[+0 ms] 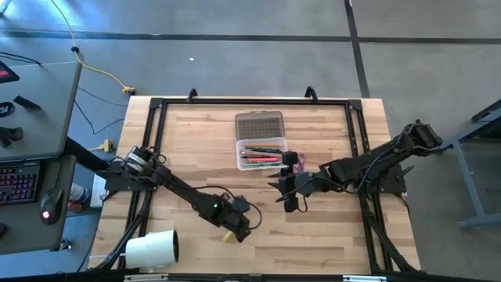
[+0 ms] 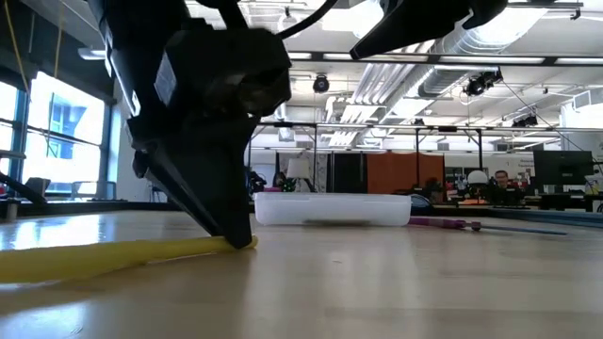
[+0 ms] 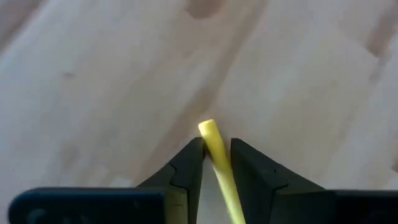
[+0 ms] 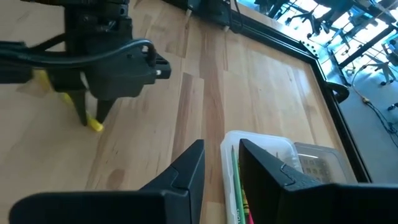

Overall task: Pick & place school supplies into a supply box
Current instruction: Put the yellow pen into the black supply box

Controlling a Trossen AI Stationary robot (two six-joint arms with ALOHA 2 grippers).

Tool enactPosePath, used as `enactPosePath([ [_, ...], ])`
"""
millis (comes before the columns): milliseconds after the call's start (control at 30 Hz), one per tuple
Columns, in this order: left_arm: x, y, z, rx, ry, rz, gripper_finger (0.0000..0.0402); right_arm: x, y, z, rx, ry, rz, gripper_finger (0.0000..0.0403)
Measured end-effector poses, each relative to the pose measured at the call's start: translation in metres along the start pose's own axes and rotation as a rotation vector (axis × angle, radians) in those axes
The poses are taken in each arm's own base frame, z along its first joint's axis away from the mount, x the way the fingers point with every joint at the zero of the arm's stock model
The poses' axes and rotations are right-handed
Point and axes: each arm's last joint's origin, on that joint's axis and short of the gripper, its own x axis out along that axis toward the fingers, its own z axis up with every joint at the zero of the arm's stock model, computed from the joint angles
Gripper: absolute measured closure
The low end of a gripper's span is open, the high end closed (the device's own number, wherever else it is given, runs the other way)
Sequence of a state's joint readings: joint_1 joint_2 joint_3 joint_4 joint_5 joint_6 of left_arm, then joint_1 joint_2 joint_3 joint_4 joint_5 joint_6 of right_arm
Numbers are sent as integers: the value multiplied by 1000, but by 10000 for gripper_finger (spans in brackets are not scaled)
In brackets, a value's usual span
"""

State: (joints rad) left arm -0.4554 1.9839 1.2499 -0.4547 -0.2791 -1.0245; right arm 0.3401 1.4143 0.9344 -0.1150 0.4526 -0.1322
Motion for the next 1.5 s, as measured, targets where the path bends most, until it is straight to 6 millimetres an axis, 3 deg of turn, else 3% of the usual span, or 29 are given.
enactPosePath([
  [267,1,8,4,10,-40,79,372,0,1,0,1,-7,48,320],
  [400,2,12,10,-9,-113,131,390,0,2,0,1,-9,63,320],
  [633,7,22,24,-32,-125,153,368,-1,7,1,0,-30,228,320],
  [900,7,30,40,-61,-83,105,372,-1,12,-5,-15,11,385,320],
  [1067,1,21,50,42,-70,61,357,15,18,-2,-17,-53,332,316],
  [1267,-8,14,60,123,-52,27,332,41,32,-8,-98,-74,321,285],
  [1500,-31,15,58,180,227,67,312,56,39,-16,-134,-76,367,244],
])
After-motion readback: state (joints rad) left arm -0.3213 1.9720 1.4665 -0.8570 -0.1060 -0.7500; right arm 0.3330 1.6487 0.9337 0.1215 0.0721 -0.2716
